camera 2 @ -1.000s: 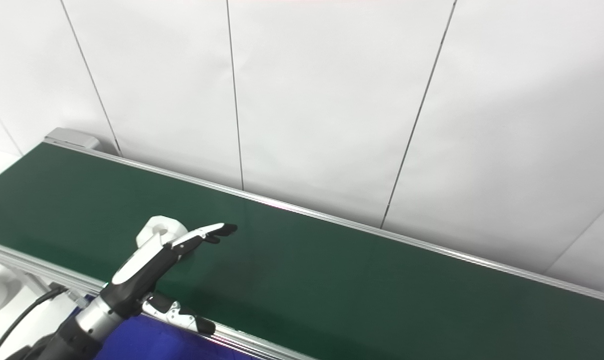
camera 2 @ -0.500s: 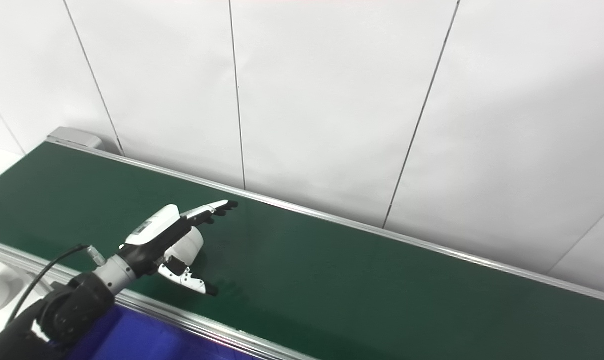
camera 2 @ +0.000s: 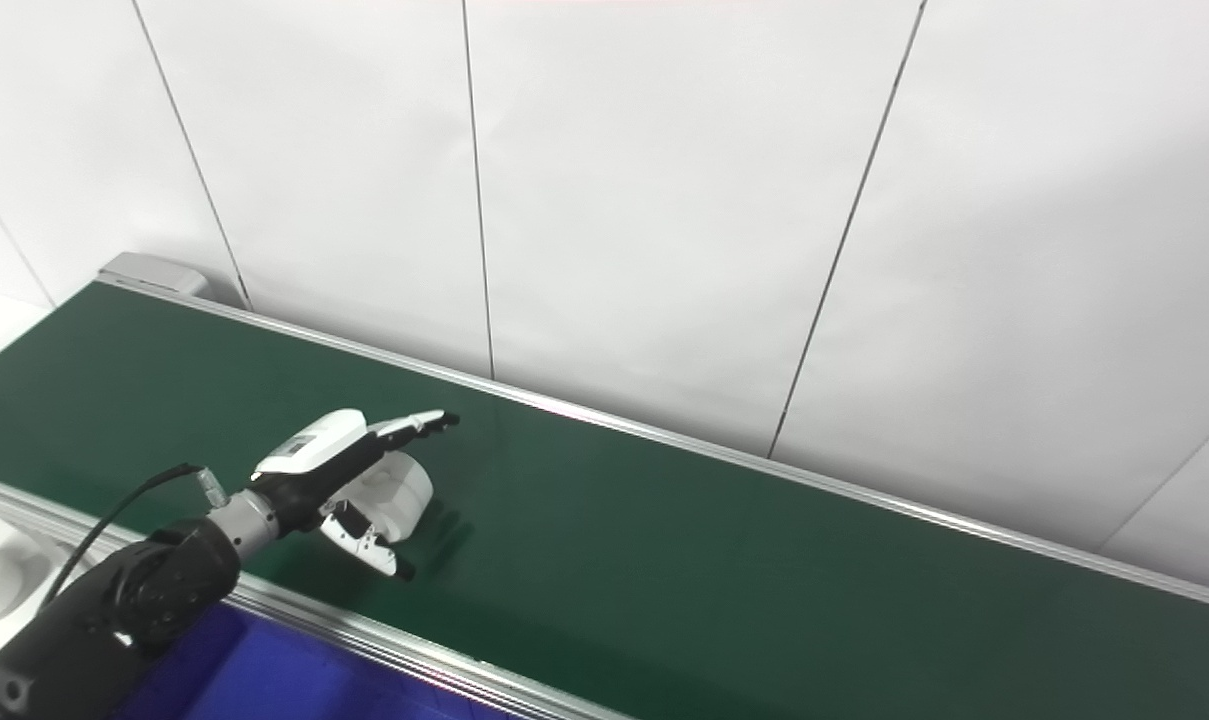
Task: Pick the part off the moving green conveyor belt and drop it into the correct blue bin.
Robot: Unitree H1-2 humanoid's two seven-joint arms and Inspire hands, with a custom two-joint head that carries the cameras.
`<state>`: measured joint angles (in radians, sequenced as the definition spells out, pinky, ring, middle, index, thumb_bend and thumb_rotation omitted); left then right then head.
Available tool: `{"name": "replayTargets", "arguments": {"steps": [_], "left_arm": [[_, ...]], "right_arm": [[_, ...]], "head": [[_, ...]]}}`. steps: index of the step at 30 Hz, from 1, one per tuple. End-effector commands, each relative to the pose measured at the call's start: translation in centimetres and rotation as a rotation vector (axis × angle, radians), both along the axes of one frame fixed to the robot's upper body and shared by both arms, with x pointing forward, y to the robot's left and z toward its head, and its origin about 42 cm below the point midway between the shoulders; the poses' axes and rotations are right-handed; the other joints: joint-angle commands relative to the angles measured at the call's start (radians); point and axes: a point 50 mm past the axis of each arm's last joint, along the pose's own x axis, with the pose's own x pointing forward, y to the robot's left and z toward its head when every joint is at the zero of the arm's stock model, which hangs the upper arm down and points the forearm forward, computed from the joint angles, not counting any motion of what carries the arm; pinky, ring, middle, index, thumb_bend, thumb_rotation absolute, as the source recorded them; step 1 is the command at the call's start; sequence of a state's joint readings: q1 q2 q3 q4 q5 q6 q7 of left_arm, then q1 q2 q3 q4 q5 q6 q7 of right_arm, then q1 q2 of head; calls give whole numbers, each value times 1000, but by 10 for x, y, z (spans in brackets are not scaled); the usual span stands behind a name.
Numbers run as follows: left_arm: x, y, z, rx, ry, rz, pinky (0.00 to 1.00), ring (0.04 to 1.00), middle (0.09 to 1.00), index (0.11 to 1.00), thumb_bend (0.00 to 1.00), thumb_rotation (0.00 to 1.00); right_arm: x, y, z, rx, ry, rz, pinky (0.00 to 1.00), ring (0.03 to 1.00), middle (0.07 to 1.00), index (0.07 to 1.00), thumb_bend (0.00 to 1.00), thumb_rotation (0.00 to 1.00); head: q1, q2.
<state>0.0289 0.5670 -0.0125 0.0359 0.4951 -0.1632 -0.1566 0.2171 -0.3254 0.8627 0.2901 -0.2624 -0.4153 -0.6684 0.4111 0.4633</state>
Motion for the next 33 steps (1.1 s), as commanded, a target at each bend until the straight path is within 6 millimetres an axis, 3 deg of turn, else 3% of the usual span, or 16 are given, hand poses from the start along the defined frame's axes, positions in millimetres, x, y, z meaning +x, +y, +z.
{"name": "replayTargets", "arguments": {"steps": [1,5,11,12,13,15,16,17,19,25,26,31,33], "left_arm": [[11,8,13,64,-24,4,881,898,908,927,833,113],[15,10,6,111,-8,9,903,902,911,931,861,80],[18,9,-9,173,-12,17,887,886,894,908,836,3],[18,9,-13,163,-11,25,878,879,887,899,824,1],[18,8,-17,144,-22,28,808,837,845,864,798,0],[17,6,-23,107,-53,30,584,653,694,728,703,0],[16,5,-24,98,-67,29,494,527,593,641,602,0],[16,3,-26,87,-84,27,422,444,525,588,538,0],[15,1,-28,62,-112,27,374,394,482,558,503,0],[12,-7,-33,-62,-200,59,273,400,497,499,499,0],[11,-8,-33,-72,-209,56,261,400,499,496,499,0],[5,-13,-30,-103,-245,32,315,367,465,552,491,0],[1,-15,-28,-125,-261,23,321,362,463,557,490,0]], "right_arm": [[1,1,9,57,-52,-1,610,836,868,931,817,479],[0,1,10,67,-44,0,513,827,873,938,822,478],[-1,1,11,69,-50,-7,654,841,867,935,825,490],[-1,1,11,69,-51,-7,624,837,865,932,826,489],[-1,1,11,68,-53,-6,602,834,865,932,825,492],[-2,0,11,66,-52,-2,580,838,872,936,824,500],[-2,0,11,66,-52,-3,602,842,872,937,826,505],[-2,0,11,68,-50,-4,620,843,871,937,829,510],[-2,0,12,69,-50,-6,608,841,873,937,833,516],[-5,-1,12,73,-43,-4,543,845,885,950,827,527],[-5,-1,12,72,-43,-4,571,845,886,952,824,523],[-6,0,13,82,-40,-10,505,829,886,948,827,516],[-6,0,13,82,-40,-8,564,835,884,946,824,508]], "head": [[0,3],[-2,8],[-7,17],[-7,17],[-7,18],[-6,20],[-6,23],[-6,24],[-6,27],[-4,33],[-5,34],[-5,44],[-7,51]]}}
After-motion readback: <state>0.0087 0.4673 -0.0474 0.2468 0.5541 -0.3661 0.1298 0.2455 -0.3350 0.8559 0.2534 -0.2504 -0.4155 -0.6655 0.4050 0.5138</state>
